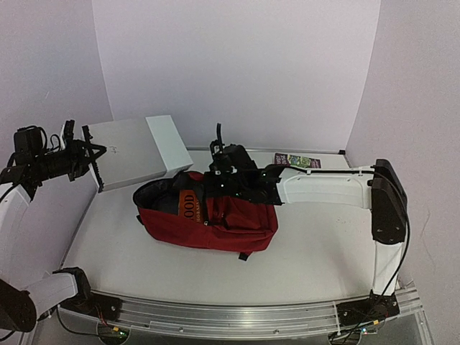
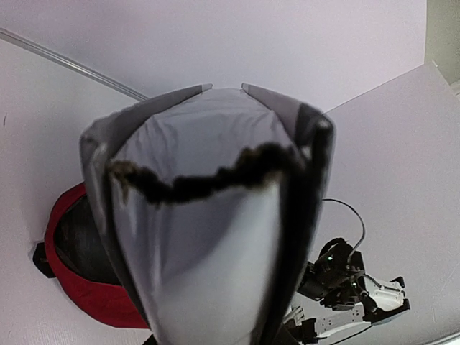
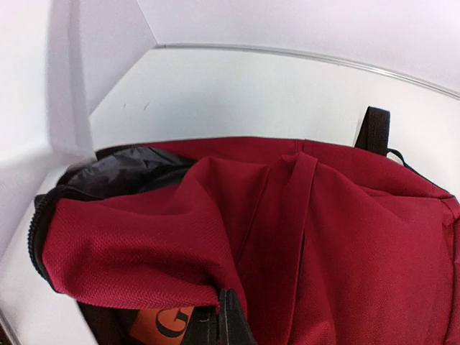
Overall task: Pack the student bag
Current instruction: Place the book in the student bag.
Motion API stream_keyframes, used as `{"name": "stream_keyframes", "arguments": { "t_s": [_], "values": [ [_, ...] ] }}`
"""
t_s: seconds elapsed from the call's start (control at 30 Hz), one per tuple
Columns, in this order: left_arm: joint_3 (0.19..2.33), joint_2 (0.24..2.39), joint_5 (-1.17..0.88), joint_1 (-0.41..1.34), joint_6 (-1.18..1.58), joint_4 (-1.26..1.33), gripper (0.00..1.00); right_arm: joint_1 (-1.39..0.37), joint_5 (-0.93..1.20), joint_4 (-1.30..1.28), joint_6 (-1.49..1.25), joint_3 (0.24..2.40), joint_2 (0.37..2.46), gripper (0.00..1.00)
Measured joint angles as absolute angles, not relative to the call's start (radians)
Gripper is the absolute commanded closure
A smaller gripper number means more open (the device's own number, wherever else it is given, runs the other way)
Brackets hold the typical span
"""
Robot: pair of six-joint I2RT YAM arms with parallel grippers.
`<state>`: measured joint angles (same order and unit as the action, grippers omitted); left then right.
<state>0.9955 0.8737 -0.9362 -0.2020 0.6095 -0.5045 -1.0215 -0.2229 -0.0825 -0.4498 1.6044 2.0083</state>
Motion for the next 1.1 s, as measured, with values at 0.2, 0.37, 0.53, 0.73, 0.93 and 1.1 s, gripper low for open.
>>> {"name": "stream_keyframes", "arguments": {
  "t_s": [0.2,0.37,0.53,0.73,0.93,1.1],
  "values": [
    [0.852,0.862,-0.947,-0.203,0.632,-0.507,0.81,-1.039,-0.243,-0.036,-0.518,1.573,1.97,1.0],
    [0.833,0.805,-0.949,-0.203,0.645,-0.516,0.82,-1.03,-0.271,-0.031,-0.588,1.57,1.97,1.0],
    [0.821,0.719,-0.92,-0.203,0.653,-0.552,0.82,-0.997,-0.292,-0.03,-0.662,1.57,1.97,1.0],
    [0.83,0.634,-0.861,-0.203,0.653,-0.642,0.82,-0.946,-0.319,-0.03,-0.744,1.57,1.97,1.0],
    [0.83,0.65,-0.901,-0.203,0.651,-0.724,0.81,-0.922,-0.333,-0.03,-0.785,1.57,1.971,1.0],
    [0.793,0.662,-0.93,-0.202,0.663,-0.754,0.84,-0.919,-0.329,-0.03,-0.795,1.57,1.971,1.0]
  ]
}}
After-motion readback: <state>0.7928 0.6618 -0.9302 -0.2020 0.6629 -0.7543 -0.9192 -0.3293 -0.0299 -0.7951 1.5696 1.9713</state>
